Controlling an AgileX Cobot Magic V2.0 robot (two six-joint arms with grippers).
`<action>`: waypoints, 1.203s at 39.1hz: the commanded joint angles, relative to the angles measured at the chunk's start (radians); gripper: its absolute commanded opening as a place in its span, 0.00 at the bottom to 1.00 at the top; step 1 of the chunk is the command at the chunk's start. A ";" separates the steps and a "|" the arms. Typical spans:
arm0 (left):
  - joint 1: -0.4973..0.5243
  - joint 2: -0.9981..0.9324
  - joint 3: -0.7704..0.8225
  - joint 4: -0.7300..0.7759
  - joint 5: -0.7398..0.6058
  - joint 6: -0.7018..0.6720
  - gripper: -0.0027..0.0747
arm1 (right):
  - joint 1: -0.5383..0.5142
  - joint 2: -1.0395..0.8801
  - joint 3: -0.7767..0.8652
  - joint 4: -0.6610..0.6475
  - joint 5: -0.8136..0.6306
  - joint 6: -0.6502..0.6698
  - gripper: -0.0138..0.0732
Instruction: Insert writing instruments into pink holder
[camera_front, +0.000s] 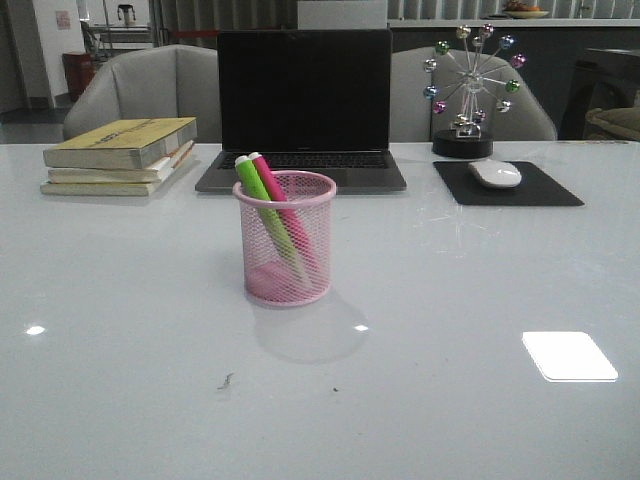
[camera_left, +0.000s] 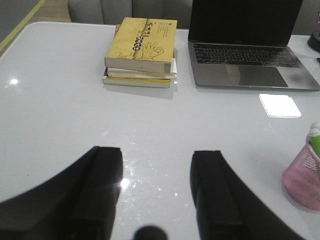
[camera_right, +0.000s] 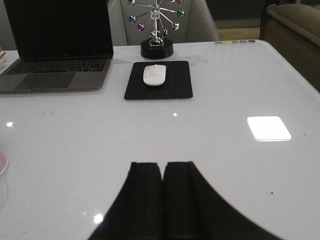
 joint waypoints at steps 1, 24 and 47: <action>-0.006 -0.009 -0.028 -0.018 -0.073 -0.003 0.54 | -0.003 -0.073 0.050 -0.013 -0.140 0.007 0.21; -0.006 -0.009 -0.028 -0.018 -0.073 -0.003 0.54 | -0.003 -0.286 0.257 -0.013 -0.095 0.007 0.21; -0.006 -0.009 -0.028 -0.018 -0.073 -0.003 0.54 | -0.003 -0.286 0.257 -0.013 -0.094 0.007 0.21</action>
